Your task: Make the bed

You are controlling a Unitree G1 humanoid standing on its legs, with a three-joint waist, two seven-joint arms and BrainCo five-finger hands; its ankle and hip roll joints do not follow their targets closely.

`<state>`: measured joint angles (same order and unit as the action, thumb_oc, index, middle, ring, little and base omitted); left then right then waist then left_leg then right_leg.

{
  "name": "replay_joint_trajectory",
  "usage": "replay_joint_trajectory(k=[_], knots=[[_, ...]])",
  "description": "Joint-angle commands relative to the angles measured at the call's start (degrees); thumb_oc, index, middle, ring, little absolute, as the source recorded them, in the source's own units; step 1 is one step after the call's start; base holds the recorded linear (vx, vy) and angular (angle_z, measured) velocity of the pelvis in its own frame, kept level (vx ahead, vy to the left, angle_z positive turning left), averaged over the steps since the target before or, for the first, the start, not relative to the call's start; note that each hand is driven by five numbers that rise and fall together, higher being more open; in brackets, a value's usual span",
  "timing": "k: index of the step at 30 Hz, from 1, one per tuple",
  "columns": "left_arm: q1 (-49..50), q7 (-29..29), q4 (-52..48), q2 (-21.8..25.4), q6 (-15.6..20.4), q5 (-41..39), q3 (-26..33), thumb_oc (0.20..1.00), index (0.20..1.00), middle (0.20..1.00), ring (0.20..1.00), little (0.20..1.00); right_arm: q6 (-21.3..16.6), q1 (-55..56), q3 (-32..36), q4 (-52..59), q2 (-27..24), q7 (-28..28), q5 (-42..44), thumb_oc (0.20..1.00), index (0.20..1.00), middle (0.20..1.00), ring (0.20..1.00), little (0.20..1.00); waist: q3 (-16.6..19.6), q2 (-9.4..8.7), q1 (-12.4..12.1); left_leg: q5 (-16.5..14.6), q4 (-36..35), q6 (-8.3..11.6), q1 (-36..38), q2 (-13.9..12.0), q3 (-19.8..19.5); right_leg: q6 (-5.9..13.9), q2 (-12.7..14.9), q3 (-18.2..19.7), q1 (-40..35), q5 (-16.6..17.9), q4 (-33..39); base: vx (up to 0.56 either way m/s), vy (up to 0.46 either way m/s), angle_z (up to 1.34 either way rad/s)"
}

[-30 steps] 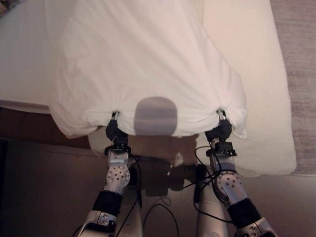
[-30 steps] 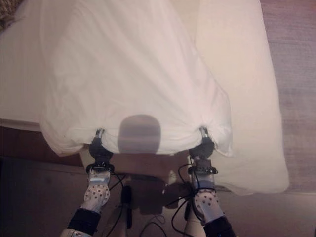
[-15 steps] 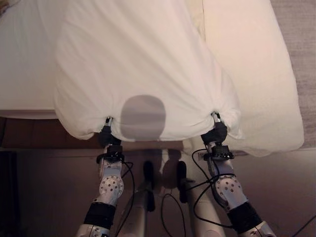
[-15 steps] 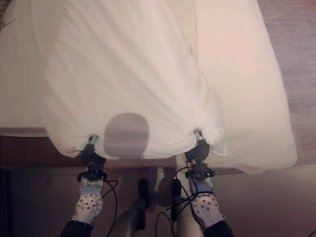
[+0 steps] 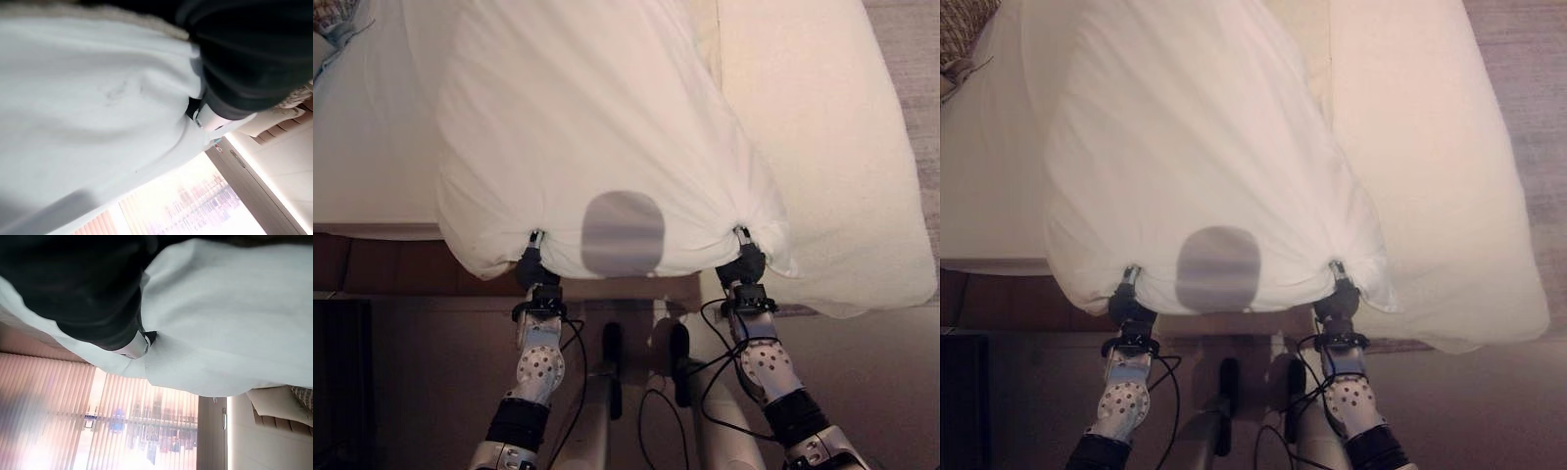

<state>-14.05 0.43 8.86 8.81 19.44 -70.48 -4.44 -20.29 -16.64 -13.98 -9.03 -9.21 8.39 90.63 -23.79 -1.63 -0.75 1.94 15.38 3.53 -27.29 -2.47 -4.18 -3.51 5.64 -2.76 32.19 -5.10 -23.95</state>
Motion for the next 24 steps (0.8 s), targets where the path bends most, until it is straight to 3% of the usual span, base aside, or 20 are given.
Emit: replay_joint_trajectory(k=[1,3,5,7,8,9,10,11,12,13,14,15,16,18,19,20,22,24], knots=[[1.37,-3.07,-6.88,1.51,3.2,3.78,2.5,0.2,0.2,0.2,0.2,0.2,-2.01,5.13,3.06,4.69,-1.85,2.95,-0.72,0.2,0.2,0.2,0.2,0.2,2.99,1.12,2.14,12.62,-17.78,2.72,5.01,-13.13,1.08,7.22,-1.84,0.23,-2.96,0.92,2.17,0.02,0.339,0.19],[0.55,-3.1,-6.49,2.13,3.36,3.43,2.45,0.2,0.2,0.2,0.2,0.2,-2.36,5.12,3.04,4.98,-1.75,2.93,-0.71,0.2,0.2,0.2,0.2,0.2,3.0,1.33,2.17,12.78,-20.38,3.65,5.25,-14.3,2.47,7.94,-1.33,0.13,-2.76,0.91,2.16,0.02,0.363,0.26],[-1.51,-3.42,-5.94,3.59,3.52,2.97,1.18,0.2,0.2,0.2,0.2,0.2,-2.52,4.76,2.27,5.15,-1.34,2.76,-1.4,0.2,0.2,0.2,0.2,0.2,2.97,2.11,2.26,11.12,-19.94,4.69,5.26,-14.18,3.97,10.56,0.5,0.61,-1.55,3.02,3.3,0.01,0.491,0.14],[-2.55,-3.51,-5.44,4.21,3.57,3.06,0.61,0.2,0.2,0.2,0.2,0.2,-2.66,4.81,2.44,5.23,-0.82,2.82,-1.38,0.2,0.2,0.2,0.2,0.2,2.53,1.57,2.39,9.21,-16.31,4.33,3.5,-13.21,4.75,11.69,2.09,1.07,-2.2,4.98,5.0,0.0,0.294,-0.14],[-3.23,-4.13,-5.11,4.24,3.32,2.3,-0.06,0.2,0.2,0.2,0.2,0.2,-2.96,5.14,2.85,5.46,-0.26,3.01,-1.51,0.2,0.2,0.2,0.2,0.2,2.2,1.25,2.81,7.65,-12.25,4.25,1.71,-12.28,5.9,12.66,4.22,0.85,-3.53,6.25,7.5,0.12,0.588,-0.03],[-3.48,-5.77,-4.03,3.92,2.39,0.85,-1.24,0.2,0.2,0.2,0.2,0.2,-2.79,6.64,3.17,6.09,0.12,3.0,-2.02,0.2,0.2,0.2,0.2,0.2,2.6,0.94,4.07,1.66,-3.61,3.24,-0.88,-9.45,8.43,14.49,9.66,0.6,-7.62,10.77,13.39,0.12,0.587,0.32],[-3.5,-5.79,-4.0,3.93,2.4,0.83,-1.23,0.2,0.2,0.2,0.2,0.2,-2.79,6.64,3.17,6.11,0.13,2.98,-2.03,0.2,0.2,0.2,0.2,0.2,2.74,0.98,4.15,1.67,-3.42,3.16,-1.22,-9.39,8.33,14.54,9.7,0.52,-7.54,10.98,13.61,0.21,0.911,0.88],[-3.18,-7.02,-2.95,4.13,1.96,-0.59,-1.98,0.2,0.2,0.2,0.2,0.2,-2.4,7.86,2.97,6.87,1.01,3.2,-1.65,0.2,0.2,0.2,0.2,0.2,2.71,1.11,5.11,-2.51,1.68,1.23,-2.53,-6.04,8.15,14.99,14.18,1.43,-9.47,19.15,17.19,0.1,0.494,0.99],[-3.2,-7.04,-2.93,4.15,1.96,-0.61,-1.97,0.2,0.2,0.2,0.2,0.2,-2.4,7.84,2.96,6.87,1.03,3.2,-1.65,0.2,0.2,0.2,0.2,0.2,2.87,1.04,5.17,-2.39,1.68,1.14,-2.76,-5.9,8.17,15.06,14.31,1.44,-9.33,19.34,17.36,0.16,0.735,0.89],[-2.52,-7.21,-2.77,4.09,1.74,-0.96,-2.26,0.2,0.2,0.2,0.2,0.2,-2.19,7.89,2.59,6.56,1.66,3.19,-1.8,0.2,0.2,0.2,0.2,0.2,2.87,1.35,5.0,-3.93,3.57,0.08,-3.13,-4.95,9.29,15.11,16.41,0.53,-9.14,23.61,19.45,0.16,0.661,0.41],[-1.14,-7.53,-3.33,5.05,0.91,1.92,-2.65,0.2,0.2,0.2,0.2,0.2,-1.18,8.26,1.92,6.72,2.4,3.8,-2.43,0.2,0.2,0.2,0.2,0.2,2.88,1.72,3.71,-6.09,5.12,-1.06,-2.32,-4.24,11.4,14.83,18.13,-6.19,-10.62,23.68,22.39,0.16,0.656,0.02],[-1.12,-7.51,-3.35,5.05,0.9,1.94,-2.66,0.2,0.2,0.2,0.2,0.2,-1.18,8.28,1.92,6.72,2.4,3.8,-2.44,0.2,0.2,0.2,0.2,0.2,2.81,1.77,3.79,-6.12,5.16,-1.05,-2.26,-4.24,11.3,14.82,18.11,-6.33,-10.81,23.67,22.46,0.17,0.76,-0.81],[-1.67,-7.76,-2.81,4.84,1.01,2.13,-3.13,0.2,0.2,0.2,0.2,0.2,-0.9,8.57,0.78,6.65,2.6,4.55,-1.91,0.2,0.2,0.2,0.2,0.2,3.43,1.66,4.52,-5.78,3.39,-2.2,-1.49,-1.78,12.18,12.59,12.82,-4.34,-10.23,15.74,19.51,0.09,0.515,-0.89],[-1.76,-7.51,-2.9,4.32,1.01,2.63,-2.76,0.2,0.2,0.2,0.2,0.2,-1.27,7.6,0.4,5.47,2.06,4.57,-1.96,0.2,0.2,0.2,0.2,0.2,3.27,1.36,4.54,-5.04,0.06,-2.96,0.77,0.9,14.25,11.06,5.76,-4.05,-7.01,10.54,16.5,0.07,0.483,-0.52],[-1.76,-7.5,-2.91,4.3,1.01,2.64,-2.76,0.2,0.2,0.2,0.2,0.2,-1.27,7.6,0.4,5.46,2.04,4.59,-1.95,0.2,0.2,0.2,0.2,0.2,3.19,1.31,4.47,-5.02,-0.09,-2.95,0.96,0.91,14.34,11.06,5.78,-3.95,-7.01,10.43,16.34,0.06,0.353,-0.21],[-1.39,-6.93,-3.34,3.84,0.83,4.01,-2.46,0.2,0.2,0.2,0.2,0.2,-1.23,7.91,0.58,5.41,1.45,5.55,-2.5,0.2,0.2,0.2,0.2,0.2,3.12,0.9,4.69,-3.98,-4.32,-2.75,3.89,3.25,16.03,10.27,0.49,-5.85,-6.71,8.08,13.16,0.06,0.273,-0.16],[-1.65,-6.75,-3.07,3.06,0.65,4.4,-3.42,0.2,0.2,0.2,0.2,0.2,-1.85,8.1,0.74,5.79,1.21,6.14,-2.09,0.2,0.2,0.2,0.2,0.2,2.83,0.92,5.34,-2.76,-7.16,-2.53,5.95,5.11,16.15,9.75,-4.19,-3.53,-6.27,7.08,12.0,0.07,0.209,-0.23],[-1.28,-6.79,-3.09,2.71,0.21,4.97,-3.85,0.2,0.2,0.2,0.2,0.2,-2.01,8.41,0.67,5.74,0.91,6.29,-1.98,0.2,0.2,0.2,0.2,0.2,2.92,1.44,5.62,-2.51,-8.73,-2.75,7.08,5.52,15.88,9.17,-5.41,-2.37,-5.83,6.7,11.93,0.06,0.055,-0.11]])
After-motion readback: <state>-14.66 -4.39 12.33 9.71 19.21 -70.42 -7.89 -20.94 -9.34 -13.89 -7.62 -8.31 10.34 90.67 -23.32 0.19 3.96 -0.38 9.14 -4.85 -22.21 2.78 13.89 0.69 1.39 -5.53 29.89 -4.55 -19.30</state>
